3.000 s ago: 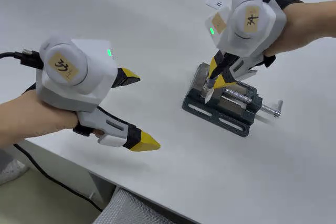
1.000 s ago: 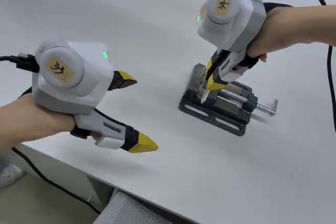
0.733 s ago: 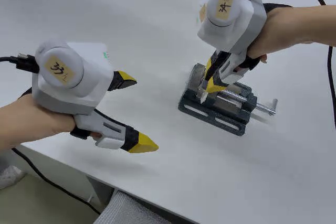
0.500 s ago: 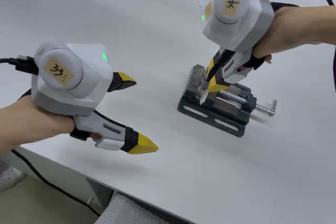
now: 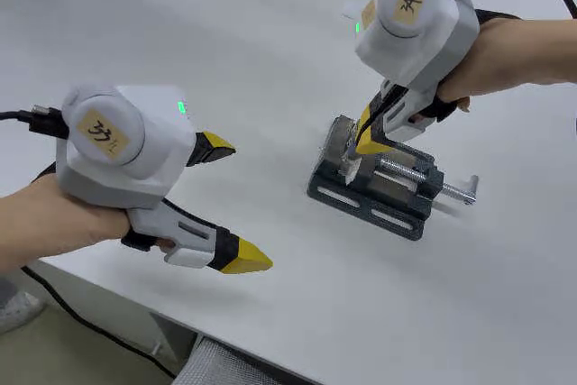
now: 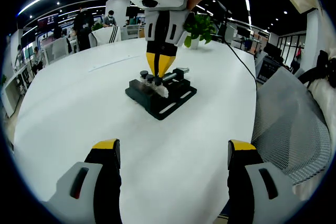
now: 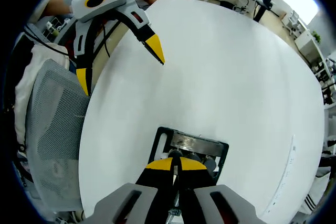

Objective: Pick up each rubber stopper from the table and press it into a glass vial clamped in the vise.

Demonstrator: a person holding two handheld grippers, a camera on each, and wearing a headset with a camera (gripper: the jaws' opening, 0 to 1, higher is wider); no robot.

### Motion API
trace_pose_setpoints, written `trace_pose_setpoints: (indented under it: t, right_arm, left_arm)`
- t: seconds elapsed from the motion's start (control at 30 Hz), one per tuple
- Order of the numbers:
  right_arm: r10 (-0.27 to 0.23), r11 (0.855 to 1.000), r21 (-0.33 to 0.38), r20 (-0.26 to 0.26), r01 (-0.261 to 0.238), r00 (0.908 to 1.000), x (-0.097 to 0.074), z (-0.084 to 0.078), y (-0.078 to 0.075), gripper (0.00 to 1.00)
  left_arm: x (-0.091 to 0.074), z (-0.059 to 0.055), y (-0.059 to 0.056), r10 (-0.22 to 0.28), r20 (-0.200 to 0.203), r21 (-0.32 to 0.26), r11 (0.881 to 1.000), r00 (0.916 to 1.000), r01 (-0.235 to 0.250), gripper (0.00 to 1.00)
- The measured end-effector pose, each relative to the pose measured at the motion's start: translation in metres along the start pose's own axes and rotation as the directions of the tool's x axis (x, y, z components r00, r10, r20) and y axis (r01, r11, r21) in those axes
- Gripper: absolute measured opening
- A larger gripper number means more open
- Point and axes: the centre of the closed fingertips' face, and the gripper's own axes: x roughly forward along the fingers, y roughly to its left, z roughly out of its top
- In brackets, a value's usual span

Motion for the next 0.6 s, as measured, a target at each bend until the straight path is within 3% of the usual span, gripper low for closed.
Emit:
trace_pose_setpoints:
  t: [0.6]
  right_arm:
    - [0.022, 0.999, 0.025, 0.014, -0.023, 0.9997, 0.003, -0.0011, 0.0006, 0.0]
  left_arm:
    - [0.0031, 0.003, -0.0029, -0.008, -0.003, -0.003, 1.0, 1.0, 0.008, 0.83]
